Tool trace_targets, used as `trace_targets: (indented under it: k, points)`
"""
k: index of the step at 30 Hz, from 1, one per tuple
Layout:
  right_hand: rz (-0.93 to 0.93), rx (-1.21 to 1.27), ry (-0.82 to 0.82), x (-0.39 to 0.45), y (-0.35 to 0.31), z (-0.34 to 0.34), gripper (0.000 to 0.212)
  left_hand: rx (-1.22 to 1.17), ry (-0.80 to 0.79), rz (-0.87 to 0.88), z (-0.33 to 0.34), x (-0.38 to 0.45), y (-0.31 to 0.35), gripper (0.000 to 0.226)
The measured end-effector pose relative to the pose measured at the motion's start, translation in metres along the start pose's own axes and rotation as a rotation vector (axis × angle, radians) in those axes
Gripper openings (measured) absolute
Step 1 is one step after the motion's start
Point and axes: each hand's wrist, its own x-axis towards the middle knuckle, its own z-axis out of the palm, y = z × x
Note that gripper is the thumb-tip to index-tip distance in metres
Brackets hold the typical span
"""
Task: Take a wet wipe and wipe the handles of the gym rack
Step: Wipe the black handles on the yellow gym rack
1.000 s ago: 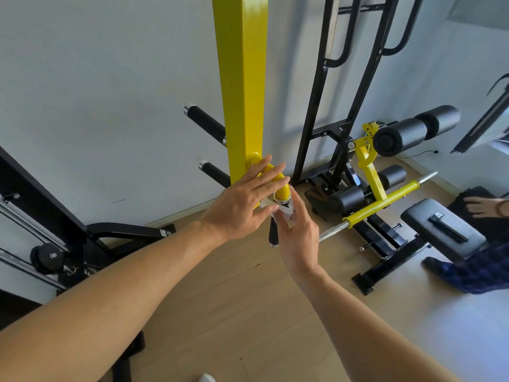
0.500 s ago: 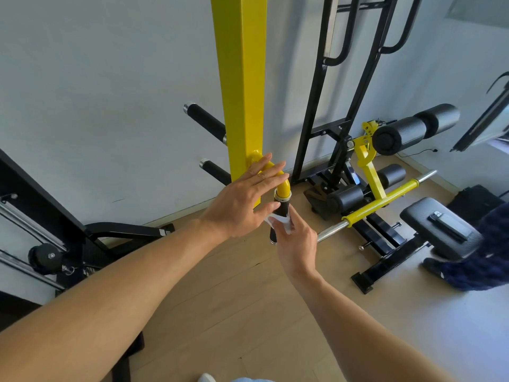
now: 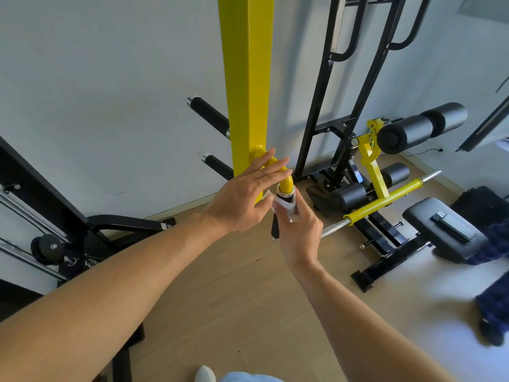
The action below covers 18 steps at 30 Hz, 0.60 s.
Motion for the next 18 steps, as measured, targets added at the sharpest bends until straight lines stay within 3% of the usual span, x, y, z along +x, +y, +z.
trace_targets:
  k: [3,6,9,15,18]
  points:
    - [0.137,-0.128,-0.134,-0.01,0.022,0.004,0.025,-0.014,-0.016,-0.011,-0.001,0.0,0.002,0.061]
    - [0.085,-0.11,-0.076,-0.009,0.018,0.001,0.02,-0.015,-0.037,-0.012,-0.003,0.002,0.002,0.062]
    - [-0.009,-0.022,0.006,0.004,-0.002,-0.001,0.034,-0.02,-0.034,-0.02,-0.003,0.002,0.001,0.063]
    - [0.227,-0.164,-0.214,-0.017,0.035,0.004,0.018,-0.026,-0.042,-0.025,-0.003,0.002,0.003,0.07]
    - [0.138,-0.103,-0.144,-0.006,0.017,-0.002,0.016,-0.036,-0.046,-0.024,-0.004,0.002,0.003,0.071]
